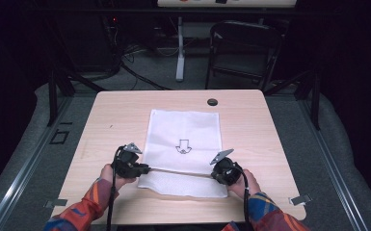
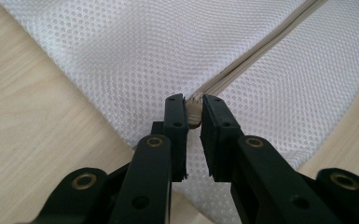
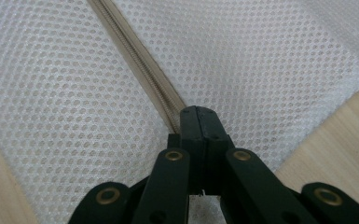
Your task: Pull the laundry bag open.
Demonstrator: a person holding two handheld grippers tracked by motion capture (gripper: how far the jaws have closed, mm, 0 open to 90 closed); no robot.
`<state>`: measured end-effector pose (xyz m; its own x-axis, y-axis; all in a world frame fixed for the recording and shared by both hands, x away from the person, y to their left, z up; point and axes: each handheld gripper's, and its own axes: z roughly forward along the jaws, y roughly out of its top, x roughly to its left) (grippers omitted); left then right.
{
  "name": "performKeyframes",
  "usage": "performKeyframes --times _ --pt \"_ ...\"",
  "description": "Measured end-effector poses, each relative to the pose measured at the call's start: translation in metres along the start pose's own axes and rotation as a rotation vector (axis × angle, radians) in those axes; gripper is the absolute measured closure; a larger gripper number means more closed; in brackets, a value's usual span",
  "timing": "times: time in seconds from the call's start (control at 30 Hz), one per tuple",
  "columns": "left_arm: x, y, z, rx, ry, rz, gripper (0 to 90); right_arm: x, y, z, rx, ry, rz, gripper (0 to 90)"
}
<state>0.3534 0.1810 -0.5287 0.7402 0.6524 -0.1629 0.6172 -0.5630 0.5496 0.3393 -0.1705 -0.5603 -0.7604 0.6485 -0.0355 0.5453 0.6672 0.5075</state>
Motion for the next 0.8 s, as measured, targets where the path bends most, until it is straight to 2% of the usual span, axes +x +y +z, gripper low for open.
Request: performKeyframes --times 0.07,0.27,0.37,0.4,0.47,0.53,0.63,0.8 --pt "0.002 -0.002 -0.002 -0.005 -0.005 -0.008 80.8 0.000 0.000 0.000 0.000 0.000 0.001 90.0" --pt "0.006 -0.007 -0.006 0.010 0.032 -0.048 80.8 0.000 0.000 0.000 -0.001 0.001 0.002 90.0" --pt "0.007 -0.010 -0.009 0.003 0.025 -0.069 80.8 0.000 0.000 0.000 -0.001 0.000 0.002 90.0" --pt "0.007 -0.010 -0.010 0.007 0.042 -0.063 80.7 0.000 0.000 0.000 -0.001 0.000 0.002 90.0" --pt "0.009 -0.012 -0.011 0.006 0.040 -0.071 80.7 0.000 0.000 0.000 -0.001 0.001 0.000 90.0" --pt "0.010 -0.014 -0.014 0.012 0.059 -0.080 80.8 0.000 0.000 0.000 0.001 0.001 -0.003 90.0" --pt "0.015 -0.021 -0.019 0.006 0.051 -0.105 80.8 0.000 0.000 0.000 0.002 -0.001 -0.006 90.0" --pt "0.011 -0.027 -0.021 0.023 0.039 -0.090 80.9 0.001 0.001 0.000 0.014 -0.018 -0.036 90.0"
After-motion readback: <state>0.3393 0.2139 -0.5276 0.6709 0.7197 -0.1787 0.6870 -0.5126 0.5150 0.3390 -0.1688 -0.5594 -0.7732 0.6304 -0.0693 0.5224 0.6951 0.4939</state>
